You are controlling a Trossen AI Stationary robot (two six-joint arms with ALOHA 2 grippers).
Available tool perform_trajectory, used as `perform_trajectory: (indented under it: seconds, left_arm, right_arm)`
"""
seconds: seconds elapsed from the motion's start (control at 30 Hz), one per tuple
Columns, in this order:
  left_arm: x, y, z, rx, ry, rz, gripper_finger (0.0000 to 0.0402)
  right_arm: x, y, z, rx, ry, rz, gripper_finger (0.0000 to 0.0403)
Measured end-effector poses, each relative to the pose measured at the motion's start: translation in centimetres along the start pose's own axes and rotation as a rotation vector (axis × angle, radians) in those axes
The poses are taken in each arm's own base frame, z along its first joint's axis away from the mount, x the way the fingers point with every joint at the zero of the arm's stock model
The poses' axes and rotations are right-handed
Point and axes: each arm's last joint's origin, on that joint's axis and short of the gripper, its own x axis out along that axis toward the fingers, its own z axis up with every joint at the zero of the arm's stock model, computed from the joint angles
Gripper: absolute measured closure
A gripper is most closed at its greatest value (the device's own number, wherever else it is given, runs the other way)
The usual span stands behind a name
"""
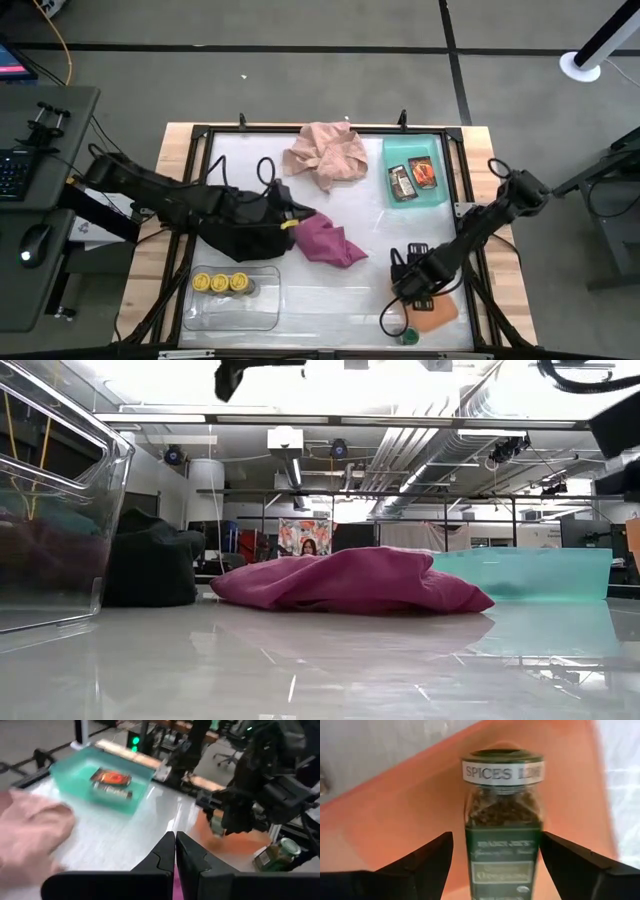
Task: Sort spices by type
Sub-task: Put the top green seasoning bottle into the orange bin
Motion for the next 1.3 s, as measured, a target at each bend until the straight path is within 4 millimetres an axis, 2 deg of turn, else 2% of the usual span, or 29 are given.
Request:
perform_trajectory:
  seconds: [0.1, 0.2, 0.33, 0.4, 0.43, 0.7, 0.87, 1.07, 1.3]
  left_arm:
    - [-0.3, 0.0, -0.8, -0.012, 0.009, 0.013, 0.0401]
    - [-0.4, -0.1, -0.8, -0.012, 0.004, 0.009, 0.0401]
    - [-0.4, -0.1, -0.7, 0.012, -0.001, 0.006, 0.0401]
    - [-0.5, -0.1, -0.6, 0.036, -0.007, 0.004, 0.0401]
    - [-0.5, 0.0, -0.4, 0.041, -0.015, 0.006, 0.0401]
    - [-0.6, 1.2, 1.2, 0.052, -0.095, 0.011, 0.0401]
    - [0.1, 1.7, 2.3, 0.025, -0.155, -0.072, 0.0401]
    - [2.2, 1.5, 2.4, -0.002, -0.218, -0.185, 0.0401]
    - [5.3, 0.8, 0.7, -0.096, -0.210, -0.271, 0.0401]
  right_arm:
    - [1.0, 0.2, 0.3, 0.002, 0.020, -0.017, 0.0110]
    - [1.8, 0.3, 0.5, 0.009, 0.038, -0.031, 0.0116]
    - [1.9, 0.3, 0.5, 0.066, 0.046, -0.030, 0.0167]
    - [1.3, 0.3, 0.3, 0.112, 0.037, -0.022, 0.0208]
    - [0.9, 0.3, 0.1, 0.135, 0.028, -0.017, 0.0212]
    - [-2.9, 1.2, -3.3, 0.357, -0.129, -0.013, 0.0212]
    - [-3.9, 2.4, -5.2, 0.636, -0.409, -0.014, 0.0212]
    - [-2.7, 3.8, -6.0, 0.817, -0.706, -0.037, 0.0212]
    - [-0.2, 4.8, -5.4, 0.819, -0.801, -0.110, 0.0212]
